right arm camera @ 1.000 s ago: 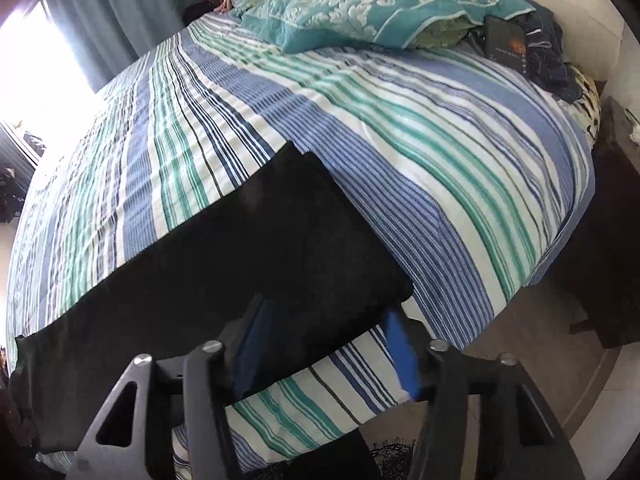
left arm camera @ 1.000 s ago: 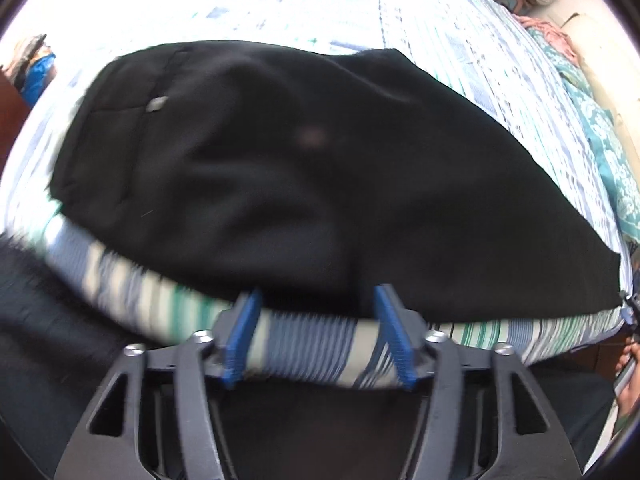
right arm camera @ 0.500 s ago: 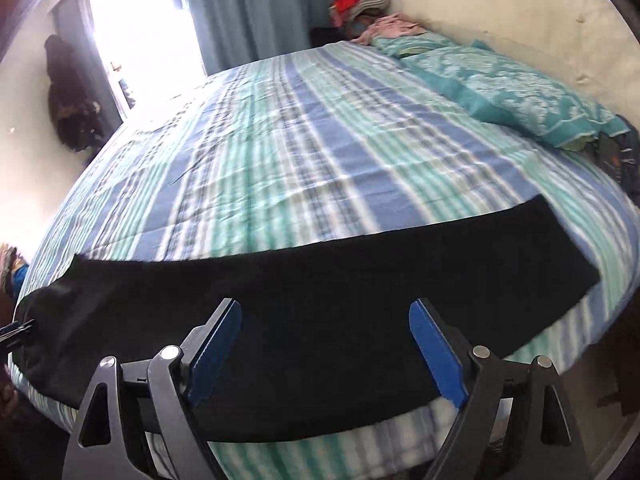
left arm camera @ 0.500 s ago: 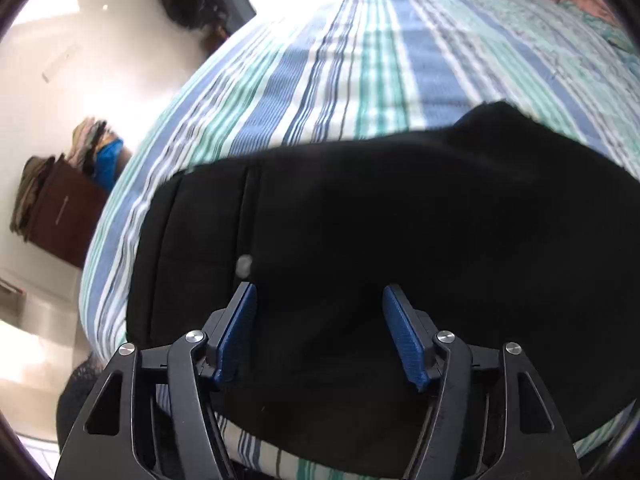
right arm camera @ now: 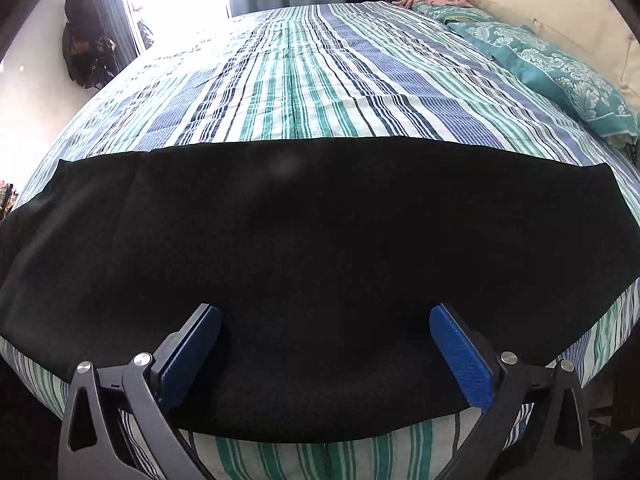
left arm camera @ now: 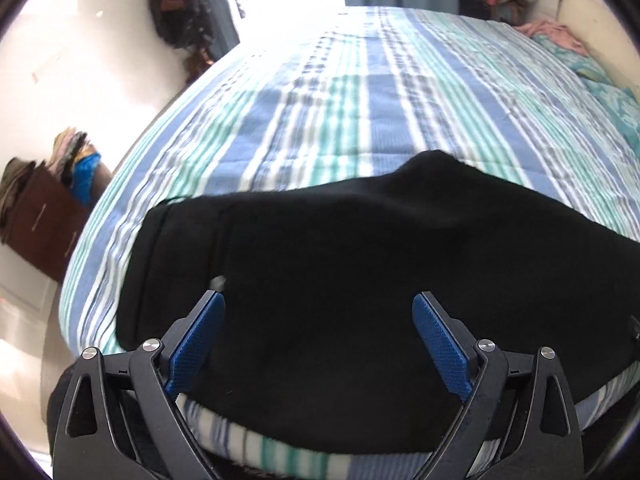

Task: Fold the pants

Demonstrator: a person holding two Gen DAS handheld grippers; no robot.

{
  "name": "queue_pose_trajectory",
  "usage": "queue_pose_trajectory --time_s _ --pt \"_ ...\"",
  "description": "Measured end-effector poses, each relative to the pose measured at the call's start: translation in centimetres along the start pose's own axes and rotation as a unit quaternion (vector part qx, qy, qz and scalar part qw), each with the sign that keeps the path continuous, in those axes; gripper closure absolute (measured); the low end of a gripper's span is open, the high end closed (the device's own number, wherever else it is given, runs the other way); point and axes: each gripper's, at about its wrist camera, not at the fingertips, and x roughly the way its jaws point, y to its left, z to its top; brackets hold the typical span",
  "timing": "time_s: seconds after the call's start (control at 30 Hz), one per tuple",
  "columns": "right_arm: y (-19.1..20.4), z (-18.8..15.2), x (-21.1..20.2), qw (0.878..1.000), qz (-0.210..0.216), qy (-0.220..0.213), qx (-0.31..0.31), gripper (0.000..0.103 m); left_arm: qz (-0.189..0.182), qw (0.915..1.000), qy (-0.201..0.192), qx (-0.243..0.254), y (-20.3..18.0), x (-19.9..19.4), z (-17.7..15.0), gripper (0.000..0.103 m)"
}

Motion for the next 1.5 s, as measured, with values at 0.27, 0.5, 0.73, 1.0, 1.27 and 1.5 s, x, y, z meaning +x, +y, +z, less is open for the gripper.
queue_pose_trajectory --time_s 0.27,0.5,0.73,1.0,1.27,1.5 --pt "0.1 0.0 0.0 1.0 0.005 -0.008 -0.004 0.0 0.039 0.9926 0.013 0.114 -8.1 6.7 4.1 0.004" --pt "0.2 -0.1 0.0 1.0 0.005 -0.01 -0.004 0.0 0.029 0.9993 0.007 0.024 -5.1 9.1 4.6 0.0" --pt "-0.3 0.4 -0.1 1.0 0.017 -0.005 -0.005 0.0 0.037 0.9987 -0.016 0.029 -5.4 9.0 3.9 0.0" --pt "-1.9 1.4 0.0 1.0 0.021 -0.002 0.003 0.0 0.039 0.9985 -0.025 0.029 -5.6 9.1 3.8 0.0" --pt "-10.2 6.0 2.5 0.999 0.009 0.024 0.037 0.0 0.04 0.9983 -0.03 0.029 -5.6 9.2 3.7 0.0" --pt "-22.4 9.1 3.6 0.995 -0.084 0.04 0.024 0.001 0.041 0.9982 -0.033 0.03 -5.6 9.2 3.7 0.0"
